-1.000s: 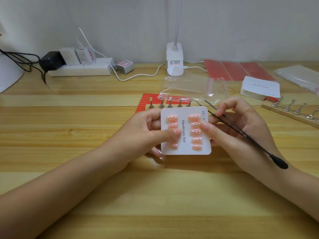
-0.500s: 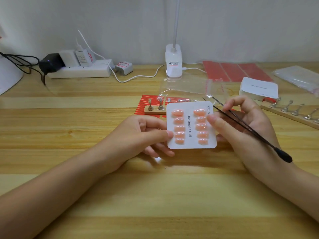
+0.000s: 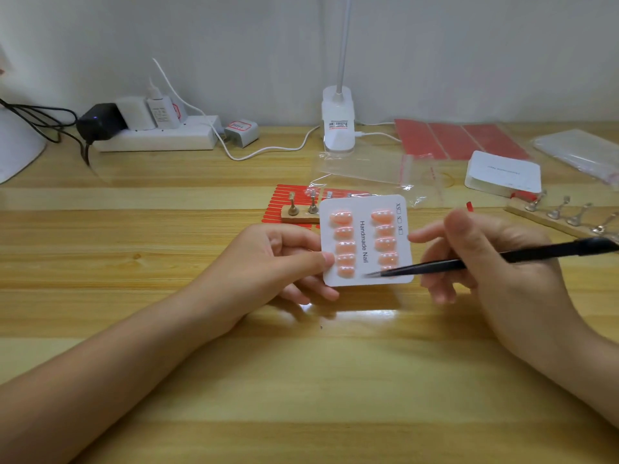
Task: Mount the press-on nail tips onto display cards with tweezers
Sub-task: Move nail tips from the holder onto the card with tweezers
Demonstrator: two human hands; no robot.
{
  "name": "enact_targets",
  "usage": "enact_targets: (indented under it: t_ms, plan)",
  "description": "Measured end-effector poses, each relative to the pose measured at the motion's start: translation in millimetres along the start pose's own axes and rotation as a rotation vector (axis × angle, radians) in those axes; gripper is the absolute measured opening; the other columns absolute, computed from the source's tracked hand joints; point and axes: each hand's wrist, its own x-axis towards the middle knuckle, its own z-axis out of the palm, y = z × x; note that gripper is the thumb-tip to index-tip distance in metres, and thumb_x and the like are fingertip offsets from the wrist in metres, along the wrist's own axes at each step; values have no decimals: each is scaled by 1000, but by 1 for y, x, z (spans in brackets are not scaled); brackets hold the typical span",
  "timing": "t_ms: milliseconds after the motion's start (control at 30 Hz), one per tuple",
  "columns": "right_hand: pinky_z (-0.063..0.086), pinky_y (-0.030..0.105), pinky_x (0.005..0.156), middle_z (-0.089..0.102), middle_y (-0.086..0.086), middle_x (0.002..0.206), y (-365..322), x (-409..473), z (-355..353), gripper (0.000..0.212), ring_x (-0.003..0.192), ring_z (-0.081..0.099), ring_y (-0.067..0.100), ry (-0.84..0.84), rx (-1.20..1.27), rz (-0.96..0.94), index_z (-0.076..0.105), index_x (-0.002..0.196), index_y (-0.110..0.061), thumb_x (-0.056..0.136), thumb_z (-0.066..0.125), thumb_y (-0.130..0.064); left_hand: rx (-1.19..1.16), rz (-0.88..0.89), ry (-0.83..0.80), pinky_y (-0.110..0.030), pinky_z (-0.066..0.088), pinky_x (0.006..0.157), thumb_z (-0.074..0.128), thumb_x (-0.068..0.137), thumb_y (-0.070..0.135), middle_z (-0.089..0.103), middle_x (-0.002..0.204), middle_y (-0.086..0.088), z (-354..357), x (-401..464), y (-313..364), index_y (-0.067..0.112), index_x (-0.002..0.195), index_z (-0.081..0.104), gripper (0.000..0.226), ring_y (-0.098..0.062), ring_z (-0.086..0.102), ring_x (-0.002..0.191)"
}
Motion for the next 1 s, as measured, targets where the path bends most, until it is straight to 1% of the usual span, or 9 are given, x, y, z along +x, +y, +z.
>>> enact_targets:
  t_ms: [100, 233, 300, 433, 567, 733, 900, 1000]
  plan:
    - [42, 18, 39, 61, 9, 47, -2, 0, 2, 32, 34, 54, 16, 63, 23, 57, 66, 62, -17, 71, 55, -47, -2, 1, -5, -14, 47, 44, 63, 82, 6, 71, 67, -2, 0, 0, 0, 14, 71, 68, 14, -15, 70, 62]
    - [45, 18, 39, 63, 9, 48, -2, 0, 3, 37, 36, 58, 17, 95, 20, 101, 62, 58, -12, 69, 56, -46, -11, 3, -17, -16, 51, 47, 62, 82, 6, 72, 69, -2, 0, 0, 0, 16, 68, 71, 19, -16, 71, 65]
    - [46, 17, 39, 63, 9, 49, -1, 1, 4, 35, 36, 59, 17, 104, 39, 128, 64, 58, -14, 68, 56, -47, -11, 7, -20, -18, 52, 49, 62, 82, 6, 72, 69, -2, 0, 0, 0, 15, 69, 70, 18, -17, 71, 66]
    - [45, 17, 39, 63, 10, 49, 0, 2, 4, 35, 36, 58, 17, 125, 53, 158, 64, 55, -17, 67, 57, -49, -13, 9, -18, -19, 52, 50, 62, 82, 6, 72, 71, -4, -1, 0, -1, 11, 77, 68, 10, -17, 71, 68]
    - [44, 16, 38, 63, 11, 48, 1, 4, 5, 34, 35, 58, 16, 150, 76, 196, 64, 52, -20, 64, 57, -51, -19, 11, -18, -21, 53, 51, 62, 82, 6, 72, 72, -5, 0, 0, -1, 12, 76, 68, 11, -17, 71, 69]
    - [43, 15, 37, 63, 11, 50, 2, 4, 6, 37, 36, 58, 16, 125, 71, 197, 59, 52, -14, 65, 57, -49, -17, 9, -9, -21, 53, 52, 62, 82, 7, 72, 72, -6, 0, 1, -1, 10, 77, 68, 8, -18, 71, 70]
    - [37, 15, 36, 65, 7, 52, 3, 4, 7, 33, 35, 56, 14, 108, 30, 147, 65, 58, -18, 66, 58, -48, -8, 10, 5, -20, 53, 51, 63, 82, 7, 71, 68, -3, 1, 1, -1, 13, 73, 69, 12, -17, 71, 69]
    - [39, 15, 37, 66, 6, 52, 3, 3, 7, 37, 36, 57, 14, 92, 24, 124, 62, 60, -11, 67, 57, -47, -13, 3, 14, -18, 53, 49, 63, 82, 6, 72, 69, -1, 2, 1, -1, 13, 75, 68, 11, -16, 71, 69]
